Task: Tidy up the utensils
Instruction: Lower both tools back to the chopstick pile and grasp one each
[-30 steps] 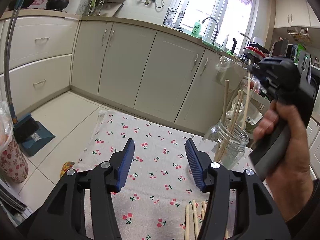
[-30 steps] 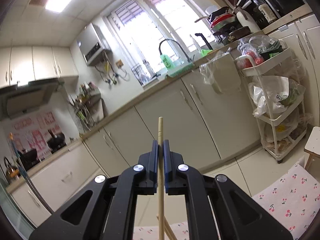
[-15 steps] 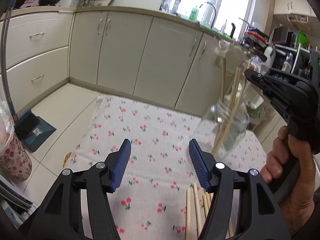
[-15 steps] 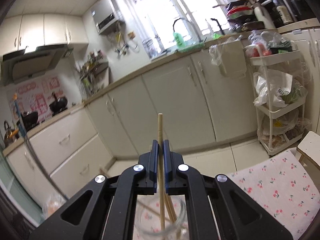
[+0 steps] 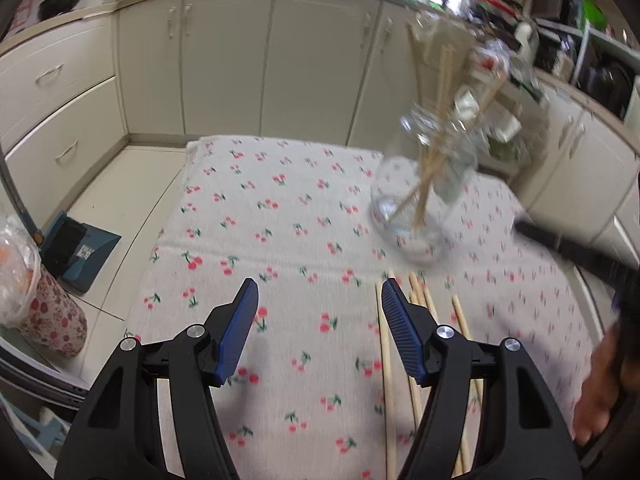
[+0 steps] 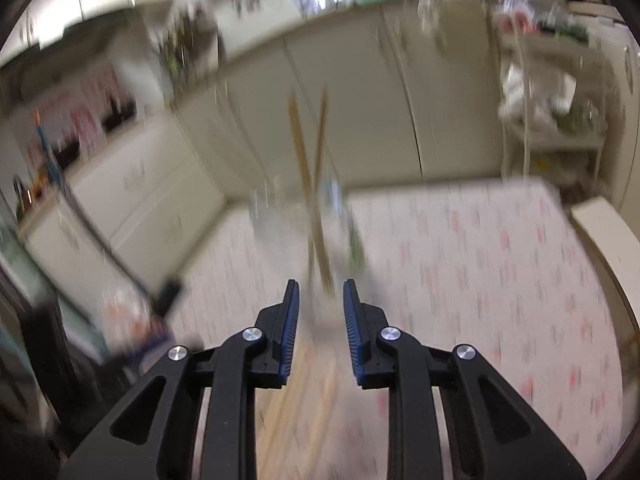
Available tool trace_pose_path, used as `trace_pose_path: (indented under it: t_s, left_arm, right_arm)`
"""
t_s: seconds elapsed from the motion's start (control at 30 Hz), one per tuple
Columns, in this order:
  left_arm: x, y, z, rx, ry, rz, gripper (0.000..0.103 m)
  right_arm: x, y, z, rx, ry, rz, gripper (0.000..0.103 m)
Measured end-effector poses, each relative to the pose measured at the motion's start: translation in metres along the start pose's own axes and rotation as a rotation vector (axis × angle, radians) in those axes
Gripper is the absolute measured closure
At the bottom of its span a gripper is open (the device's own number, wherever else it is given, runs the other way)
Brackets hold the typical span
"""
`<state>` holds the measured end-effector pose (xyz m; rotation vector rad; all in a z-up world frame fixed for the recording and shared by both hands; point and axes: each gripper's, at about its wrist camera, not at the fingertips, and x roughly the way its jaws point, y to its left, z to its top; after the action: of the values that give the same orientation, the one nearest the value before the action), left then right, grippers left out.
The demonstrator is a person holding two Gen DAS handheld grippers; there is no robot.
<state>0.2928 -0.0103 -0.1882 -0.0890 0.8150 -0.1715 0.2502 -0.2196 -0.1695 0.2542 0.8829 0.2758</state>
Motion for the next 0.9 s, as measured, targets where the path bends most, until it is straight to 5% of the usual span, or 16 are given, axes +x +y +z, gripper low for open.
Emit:
trace_pose_path:
  t_s: [0.3, 0.43, 0.57, 0.9]
  left_arm:
    - [0.013, -0.017, -0.006, 0.059, 0.094, 0.017, 0.042]
    - [0.021, -0.025, -0.004, 0.098, 0.109, 0.03, 0.042]
    - [0.033, -0.031, -0.001, 0.14, 0.14, 0.049, 0.042]
    - [0.046, -0.034, -0.003, 0.161, 0.174, 0.075, 0.042]
  right_arm:
    - [0.033, 0.012, -0.038, -0.038, 0.162, -0.053, 0.084]
    - [0.033, 0.02, -0.039, -0.095, 0.167, -0.09, 0.085]
    - [0.033, 0.022, -0.041, -0.151, 0.177, -0.128, 0.097]
    - [0.033, 0.008, -0.038, -0.147, 0.199, -0.121, 0.096]
